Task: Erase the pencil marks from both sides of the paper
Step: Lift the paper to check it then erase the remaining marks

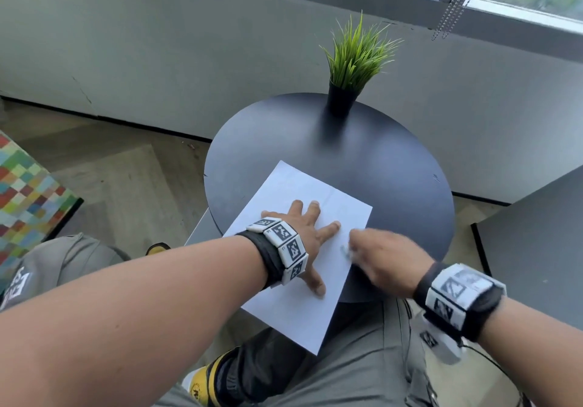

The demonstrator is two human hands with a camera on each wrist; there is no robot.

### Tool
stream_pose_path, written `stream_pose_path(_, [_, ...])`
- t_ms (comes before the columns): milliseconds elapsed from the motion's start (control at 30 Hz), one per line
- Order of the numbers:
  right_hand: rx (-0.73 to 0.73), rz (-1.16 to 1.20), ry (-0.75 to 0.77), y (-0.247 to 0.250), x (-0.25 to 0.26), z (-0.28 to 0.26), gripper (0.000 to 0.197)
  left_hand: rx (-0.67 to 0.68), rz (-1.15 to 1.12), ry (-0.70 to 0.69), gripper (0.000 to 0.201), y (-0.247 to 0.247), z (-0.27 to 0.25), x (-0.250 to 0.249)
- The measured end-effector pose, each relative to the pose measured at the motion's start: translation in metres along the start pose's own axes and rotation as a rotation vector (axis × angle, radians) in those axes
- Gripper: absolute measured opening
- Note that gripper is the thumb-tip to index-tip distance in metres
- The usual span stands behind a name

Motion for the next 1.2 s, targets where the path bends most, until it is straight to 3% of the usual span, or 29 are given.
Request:
stream_pose_path(67, [0.085,0.028,0.141,-0.004,0.028,-0.014,0.028,0.008,0.004,0.001,0.132,-0.001,0.0,0.002])
stream_pose_path(100, [0.098,0.021,0.132,-0.004,0.028,-0.013,0.029,0.007,0.004,-0.001,0.132,-0.001,0.0,0.002])
stream_pose_path(233, [0.005,-0.057,-0.183,0.008,-0.013,0.017,0.026,0.009,0.007,-0.004,0.131,-0.001,0.002,0.001])
stream_pose_path(300, [0.001,-0.037,-0.13,0.006,0.001,0.014,0.024,0.012,0.012,0.001,0.132,-0.001,0.001,0.001])
stream_pose_path(400, [0.108,-0.005,0.036,-0.008,0.039,-0.001,0.019,0.013,0.008,0.001,0.132,-0.001,0.0,0.002])
stream_pose_path(567, [0.013,-0.053,-0.183,0.004,-0.003,0.03,0.02,-0.011,0.025,-0.004,0.132,-0.002,0.002,0.001])
stream_pose_path(733, [0.1,-0.048,0.042,-0.013,0.039,0.011,0.016,0.009,-0.003,0.018,0.134,-0.003,0.001,0.002])
stream_pose_path(867, [0.033,-0.107,-0.228,0.006,-0.011,0.036,0.021,0.0,-0.011,0.013,0.135,-0.004,0.001,0.003])
stream_pose_path(933, [0.011,-0.132,-0.184,0.007,-0.004,0.034,0.016,0.002,-0.025,0.023,0.137,-0.006,0.001,0.003])
stream_pose_path(1033, [0.089,-0.111,0.029,-0.006,0.04,0.015,0.015,0.011,-0.053,0.039,0.141,-0.008,0.002,0.005])
stream_pose_path(1100, [0.103,-0.096,-0.039,-0.001,0.033,0.018,0.017,0.01,-0.066,0.042,0.14,-0.008,0.003,0.006])
stream_pose_path(1200, [0.047,-0.129,-0.311,0.012,-0.017,0.037,0.023,0.009,-0.086,0.045,0.135,-0.008,0.002,0.006])
Point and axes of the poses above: each hand's wrist, its own z-axis towards the middle knuckle, its own y-axis out of the back of the hand, x = y × z, the point moved 3 cm from there along z, towards the middle knuckle, and after that the axes turned 11 degrees about -x, right-handed, at the moved point
